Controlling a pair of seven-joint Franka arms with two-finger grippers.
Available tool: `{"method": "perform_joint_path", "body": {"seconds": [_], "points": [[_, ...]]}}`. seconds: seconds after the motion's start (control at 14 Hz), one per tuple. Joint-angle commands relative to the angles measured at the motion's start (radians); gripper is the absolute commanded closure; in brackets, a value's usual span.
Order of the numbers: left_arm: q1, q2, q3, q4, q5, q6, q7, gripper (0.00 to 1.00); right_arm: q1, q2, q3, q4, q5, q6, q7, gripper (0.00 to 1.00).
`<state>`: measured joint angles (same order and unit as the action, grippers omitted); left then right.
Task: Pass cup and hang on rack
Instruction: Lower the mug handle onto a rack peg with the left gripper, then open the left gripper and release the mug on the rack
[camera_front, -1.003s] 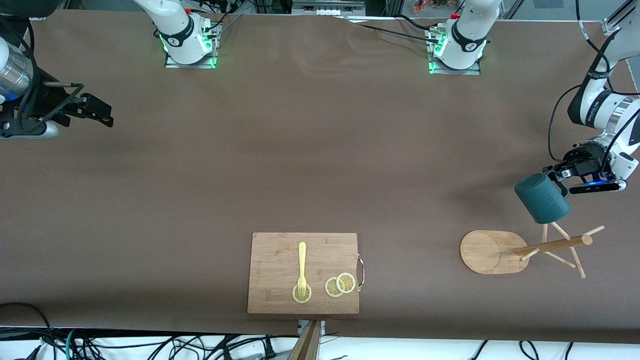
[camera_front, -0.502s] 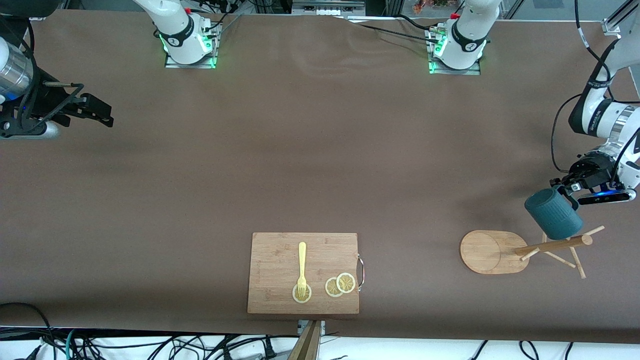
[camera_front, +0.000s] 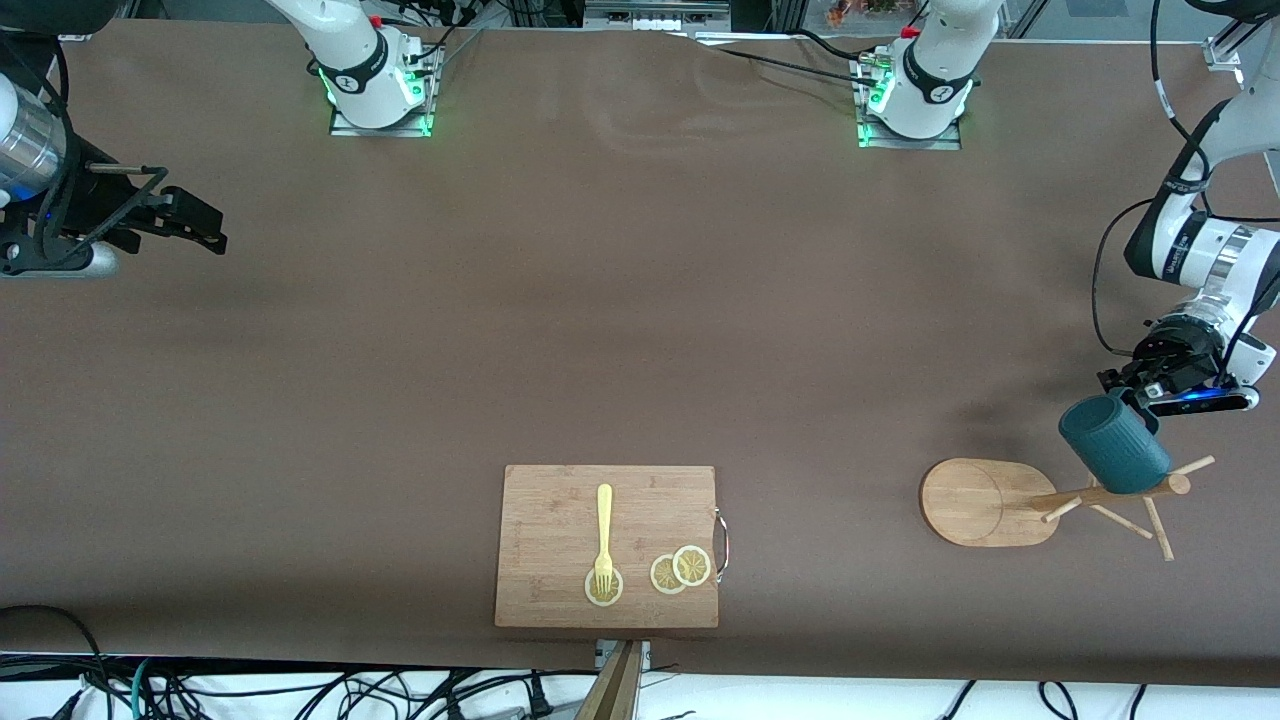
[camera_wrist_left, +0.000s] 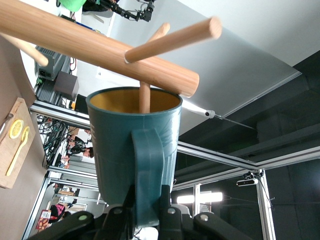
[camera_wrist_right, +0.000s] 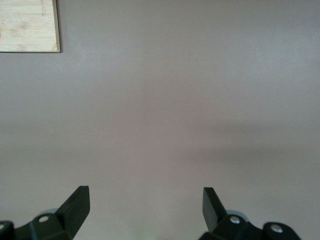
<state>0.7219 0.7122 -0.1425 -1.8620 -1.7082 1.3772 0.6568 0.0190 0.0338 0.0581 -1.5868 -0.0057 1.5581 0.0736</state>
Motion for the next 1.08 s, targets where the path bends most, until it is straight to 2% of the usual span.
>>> {"method": "perform_joint_path", "body": {"seconds": [0.0,0.07,0.22,0.29,0.36,0.43,0.5,0.72,1.0], "points": [[0.004,0.033,0.004,0.040,-0.021,-0.012,0.010,1.00,-0.013,0.008,0.012,0.022,-0.002,-0.010,0.005,0.00],[0.002,0.035,0.006,0.040,-0.021,-0.009,0.010,0.89,-0.013,0.008,0.012,0.022,-0.004,-0.010,0.005,0.00],[0.002,0.038,0.006,0.040,-0.021,-0.009,0.013,0.57,-0.013,0.008,0.012,0.022,-0.002,-0.010,0.005,0.00],[0.002,0.038,0.006,0.040,-0.021,-0.009,0.012,0.47,-0.013,0.008,0.012,0.022,-0.002,-0.009,0.006,0.00],[0.002,0.038,0.006,0.040,-0.022,-0.009,0.012,0.32,-0.013,0.008,0.012,0.022,-0.002,-0.010,0.005,0.00],[0.002,0.039,0.006,0.040,-0.022,-0.010,0.013,0.25,-0.013,0.008,0.012,0.022,-0.002,-0.010,0.005,0.00],[0.002,0.039,0.006,0.040,-0.021,-0.009,0.012,0.03,-0.013,0.008,0.012,0.022,-0.002,-0.010,0.006,0.00],[0.001,0.024,0.027,0.040,0.016,-0.010,0.027,0.00,-0.013,0.008,0.012,0.022,-0.002,-0.009,0.005,0.00],[0.004,-0.016,0.079,0.033,0.189,-0.021,0.067,0.00,-0.013,0.008,0.012,0.022,-0.002,-0.009,0.005,0.00]]}}
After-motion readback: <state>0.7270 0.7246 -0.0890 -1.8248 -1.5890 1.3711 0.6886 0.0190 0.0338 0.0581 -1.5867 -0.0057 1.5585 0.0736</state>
